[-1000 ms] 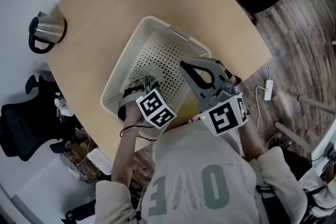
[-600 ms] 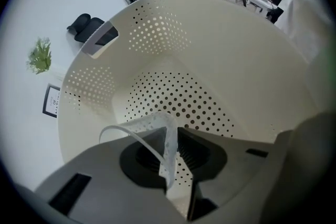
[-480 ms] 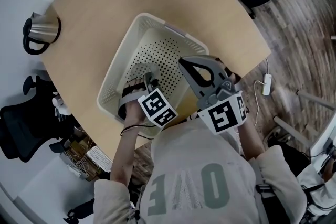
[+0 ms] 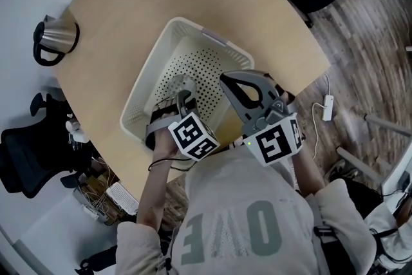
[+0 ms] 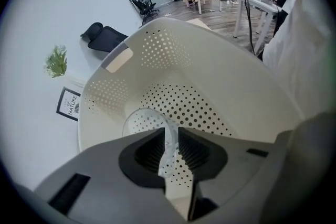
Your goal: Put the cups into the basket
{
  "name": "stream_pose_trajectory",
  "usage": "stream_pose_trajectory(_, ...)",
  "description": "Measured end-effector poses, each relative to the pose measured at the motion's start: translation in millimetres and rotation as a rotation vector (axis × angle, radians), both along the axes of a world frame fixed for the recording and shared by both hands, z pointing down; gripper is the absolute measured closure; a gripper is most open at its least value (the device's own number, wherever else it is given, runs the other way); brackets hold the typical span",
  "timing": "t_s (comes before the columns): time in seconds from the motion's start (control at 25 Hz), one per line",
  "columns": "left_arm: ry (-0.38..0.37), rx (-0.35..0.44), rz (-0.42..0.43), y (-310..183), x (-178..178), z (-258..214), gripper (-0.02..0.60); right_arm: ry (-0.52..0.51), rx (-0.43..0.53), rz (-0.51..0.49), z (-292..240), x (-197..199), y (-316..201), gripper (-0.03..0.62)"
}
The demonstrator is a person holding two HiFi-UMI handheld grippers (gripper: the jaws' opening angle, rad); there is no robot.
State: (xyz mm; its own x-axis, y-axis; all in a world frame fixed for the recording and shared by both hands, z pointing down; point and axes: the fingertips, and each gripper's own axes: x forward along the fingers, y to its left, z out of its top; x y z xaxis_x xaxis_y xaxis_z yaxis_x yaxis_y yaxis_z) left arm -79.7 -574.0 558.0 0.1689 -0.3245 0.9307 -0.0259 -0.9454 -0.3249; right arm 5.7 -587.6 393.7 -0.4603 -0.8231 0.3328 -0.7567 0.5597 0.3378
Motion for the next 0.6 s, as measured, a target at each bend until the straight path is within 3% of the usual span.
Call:
stream_pose_trajectory(0.24, 0.078, 0.028, -0.004, 10.4, -0.5, -28.7, 0.497, 0.01, 0.007, 0.0, -5.9, -3.4, 15.6, 0.595)
stream_pose_trajectory(0.4, 0.152, 0.092, -0.022, 9.7, 2.6, -60.7, 0.499, 0.031, 0.019, -0.017, -10.3, -9.0, 24.9, 0.595)
stream_pose_trajectory(0.52, 0.276, 0.129, -0.065, 9.6, 6.2, -94.2, 0.502, 0.054, 0.043, -0.036, -18.7, -12.2, 28.2, 0.595)
stream_pose_trajectory(0.6, 0.396, 0.171, -0.106, 8.4, 7.1, -120.8, 0.543, 0.075, 0.071, -0.049, -28.5, -13.3, 27.3, 0.595)
